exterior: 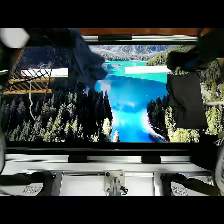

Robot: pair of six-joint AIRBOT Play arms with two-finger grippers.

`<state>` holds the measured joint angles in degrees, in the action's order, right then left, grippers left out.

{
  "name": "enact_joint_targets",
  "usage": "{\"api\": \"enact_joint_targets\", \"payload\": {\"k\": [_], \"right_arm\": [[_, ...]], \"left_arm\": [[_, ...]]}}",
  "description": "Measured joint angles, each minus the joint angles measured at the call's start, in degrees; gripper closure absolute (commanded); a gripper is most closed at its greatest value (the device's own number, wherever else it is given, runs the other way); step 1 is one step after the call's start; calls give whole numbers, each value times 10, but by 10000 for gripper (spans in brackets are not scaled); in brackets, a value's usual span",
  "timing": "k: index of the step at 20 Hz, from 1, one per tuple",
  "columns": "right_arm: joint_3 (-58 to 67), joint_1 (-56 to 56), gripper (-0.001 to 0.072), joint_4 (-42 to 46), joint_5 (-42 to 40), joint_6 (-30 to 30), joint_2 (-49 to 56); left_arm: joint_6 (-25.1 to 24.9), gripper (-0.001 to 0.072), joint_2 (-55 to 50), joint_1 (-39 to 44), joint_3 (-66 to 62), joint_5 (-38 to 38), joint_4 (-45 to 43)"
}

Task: Fold the shirts.

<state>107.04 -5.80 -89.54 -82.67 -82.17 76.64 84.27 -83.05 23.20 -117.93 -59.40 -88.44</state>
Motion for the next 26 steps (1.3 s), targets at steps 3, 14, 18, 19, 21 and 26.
{"api": "enact_joint_targets", "payload": {"k": [3, 14, 18, 19, 21, 26], "right_arm": [[1, 0, 109, 41, 9, 0, -84], [-176, 0, 81, -100, -89, 35, -183], [-360, 0, 81, -210, -1, 3, -183], [-398, -4, 81, -233, 21, -7, -179], [-459, -23, 81, -268, 64, -23, -162], [-515, -116, 81, -314, 191, -45, -82]], "left_arm": [[-3, 678, 93, 44, 26, -43, -1], [65, 678, 167, 92, 442, -212, -2], [88, 637, 181, 78, 532, -223, -46], [91, 397, 187, 71, 541, -224, -51], [96, 72, 202, 54, 553, -229, -62], [110, 73, 243, 11, 572, -260, -66]]}}
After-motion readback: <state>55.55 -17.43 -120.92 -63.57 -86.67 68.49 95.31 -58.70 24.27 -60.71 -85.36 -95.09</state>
